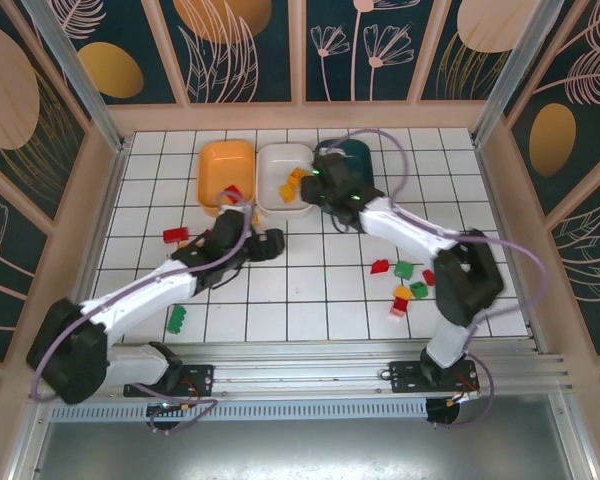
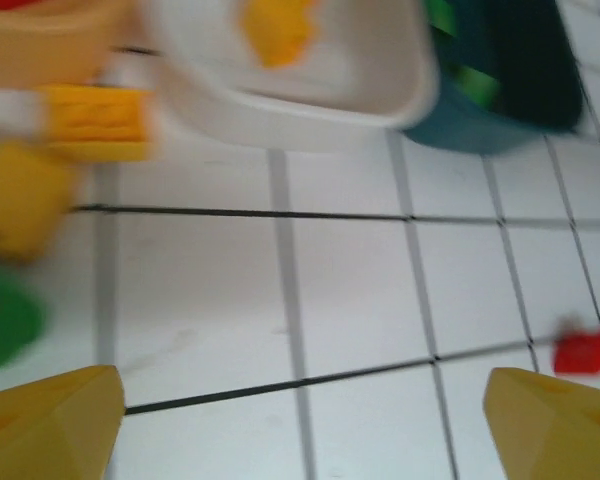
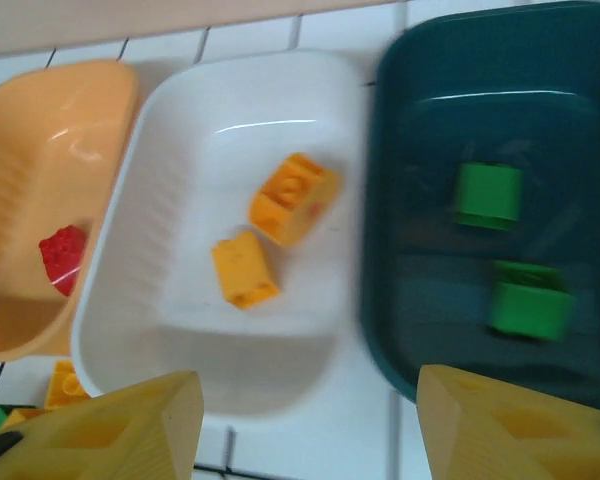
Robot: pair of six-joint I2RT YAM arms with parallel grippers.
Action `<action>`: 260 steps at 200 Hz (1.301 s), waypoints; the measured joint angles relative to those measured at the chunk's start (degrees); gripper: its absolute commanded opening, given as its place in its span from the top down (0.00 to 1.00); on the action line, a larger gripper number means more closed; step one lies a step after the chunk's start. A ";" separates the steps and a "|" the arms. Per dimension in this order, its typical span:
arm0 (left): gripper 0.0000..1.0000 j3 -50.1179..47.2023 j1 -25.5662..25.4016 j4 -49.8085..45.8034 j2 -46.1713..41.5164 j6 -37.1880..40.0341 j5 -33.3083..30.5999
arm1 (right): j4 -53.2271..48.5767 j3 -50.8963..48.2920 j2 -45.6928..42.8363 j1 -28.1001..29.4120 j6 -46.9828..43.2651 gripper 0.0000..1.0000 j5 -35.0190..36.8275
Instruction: Sort the legos into containers by color
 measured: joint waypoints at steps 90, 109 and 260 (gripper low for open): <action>0.28 24.74 -16.00 8.00 35.36 25.31 11.19 | 0.94 -32.52 -31.26 -27.98 8.22 0.40 -9.03; 0.28 28.55 -16.00 8.26 40.00 28.09 13.79 | 0.74 -32.59 -34.34 -30.01 8.39 0.40 -10.84; 0.56 43.15 -18.69 7.32 55.34 37.27 14.62 | 0.57 -35.67 -37.55 -32.35 8.55 0.40 -16.79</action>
